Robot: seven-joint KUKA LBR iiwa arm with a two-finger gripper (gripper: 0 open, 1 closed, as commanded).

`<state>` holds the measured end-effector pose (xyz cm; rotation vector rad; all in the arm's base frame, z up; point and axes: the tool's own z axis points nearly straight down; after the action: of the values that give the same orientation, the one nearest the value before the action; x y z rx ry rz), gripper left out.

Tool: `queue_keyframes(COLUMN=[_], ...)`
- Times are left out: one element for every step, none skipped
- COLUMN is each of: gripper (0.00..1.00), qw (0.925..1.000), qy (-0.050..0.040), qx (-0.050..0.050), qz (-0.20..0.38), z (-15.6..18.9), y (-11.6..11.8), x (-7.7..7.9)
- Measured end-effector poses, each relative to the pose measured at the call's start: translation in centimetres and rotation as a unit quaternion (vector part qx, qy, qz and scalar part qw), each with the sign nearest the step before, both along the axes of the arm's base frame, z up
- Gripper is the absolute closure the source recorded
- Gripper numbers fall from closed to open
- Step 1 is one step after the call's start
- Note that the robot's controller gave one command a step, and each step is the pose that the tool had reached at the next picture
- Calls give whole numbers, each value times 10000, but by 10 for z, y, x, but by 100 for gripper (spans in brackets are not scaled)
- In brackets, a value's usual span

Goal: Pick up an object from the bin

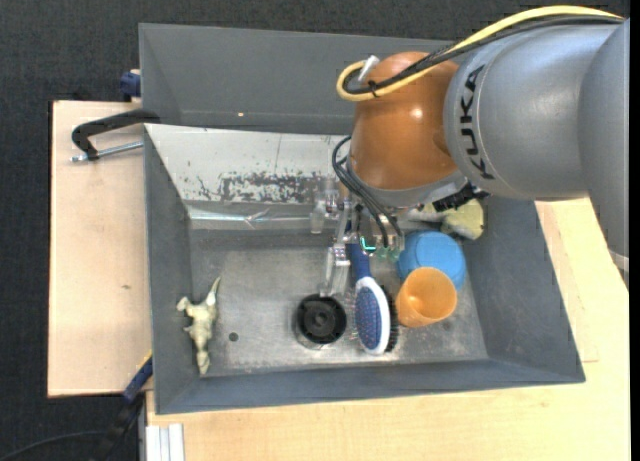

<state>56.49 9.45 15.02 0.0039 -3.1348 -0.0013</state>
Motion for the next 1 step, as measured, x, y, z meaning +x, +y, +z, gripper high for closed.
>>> queue_keyframes(gripper=[0], qw=[9920], qy=[4], qx=[1], qz=[1260], z=[-74], y=[-49], x=[-76])
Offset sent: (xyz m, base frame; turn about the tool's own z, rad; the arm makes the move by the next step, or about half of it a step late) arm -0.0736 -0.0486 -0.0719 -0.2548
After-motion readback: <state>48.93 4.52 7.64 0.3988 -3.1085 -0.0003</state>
